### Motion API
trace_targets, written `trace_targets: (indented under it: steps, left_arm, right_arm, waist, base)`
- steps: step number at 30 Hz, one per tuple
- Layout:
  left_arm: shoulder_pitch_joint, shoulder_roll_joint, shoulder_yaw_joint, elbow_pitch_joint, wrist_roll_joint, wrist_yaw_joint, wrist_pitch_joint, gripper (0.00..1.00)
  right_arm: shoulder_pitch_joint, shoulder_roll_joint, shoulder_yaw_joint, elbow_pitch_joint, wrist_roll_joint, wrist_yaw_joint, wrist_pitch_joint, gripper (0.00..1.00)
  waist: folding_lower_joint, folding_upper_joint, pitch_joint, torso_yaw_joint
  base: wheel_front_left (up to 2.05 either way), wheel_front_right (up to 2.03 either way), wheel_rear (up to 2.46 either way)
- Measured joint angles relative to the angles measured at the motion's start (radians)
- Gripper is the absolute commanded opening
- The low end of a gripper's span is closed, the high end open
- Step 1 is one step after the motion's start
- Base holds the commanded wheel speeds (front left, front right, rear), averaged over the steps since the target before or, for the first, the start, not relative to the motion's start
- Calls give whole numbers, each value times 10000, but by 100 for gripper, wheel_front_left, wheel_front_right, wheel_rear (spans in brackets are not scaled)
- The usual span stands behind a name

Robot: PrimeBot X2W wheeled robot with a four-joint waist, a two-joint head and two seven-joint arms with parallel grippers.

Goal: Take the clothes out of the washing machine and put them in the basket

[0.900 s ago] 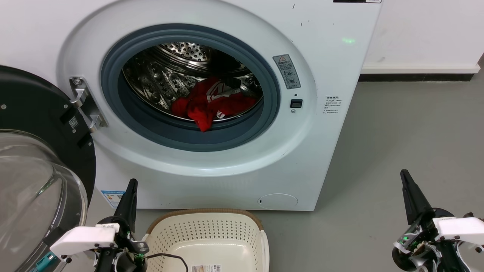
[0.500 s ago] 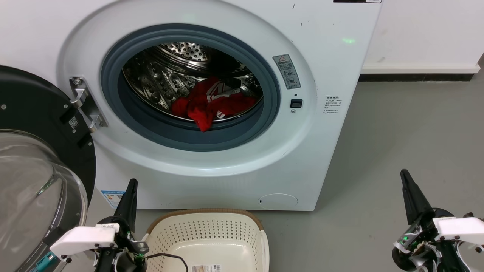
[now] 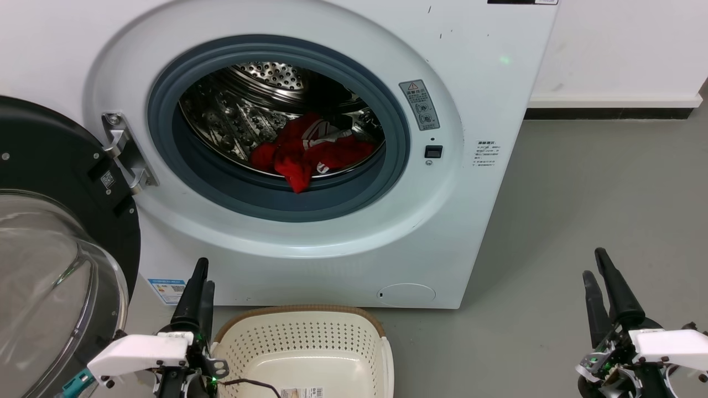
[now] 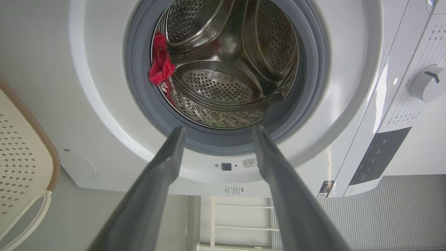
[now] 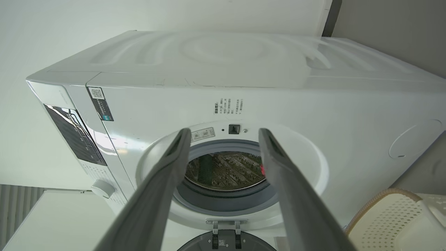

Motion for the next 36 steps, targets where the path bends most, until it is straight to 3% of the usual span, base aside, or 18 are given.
trace_targets:
  steps: [8,23,36]
  left_arm:
    - [-148,2,-205,-385,1551,0,-351,100]
    - [-302,4,-495,-986,4794,33,-959,100]
    - [-393,6,-924,-1039,7177,209,-1400,100]
  right_arm:
    - [165,2,13,-454,-1373,0,-364,100]
    - [352,8,144,-1367,-5323,0,-963,100]
    - [574,8,245,-1505,-7837,0,-1404,100]
  waist:
    - [0,0,-17,31]
    - [0,0,-37,84]
    - [0,0,-72,151]
  base:
    - [0,0,0]
    - [0,0,0]
    - [0,0,0]
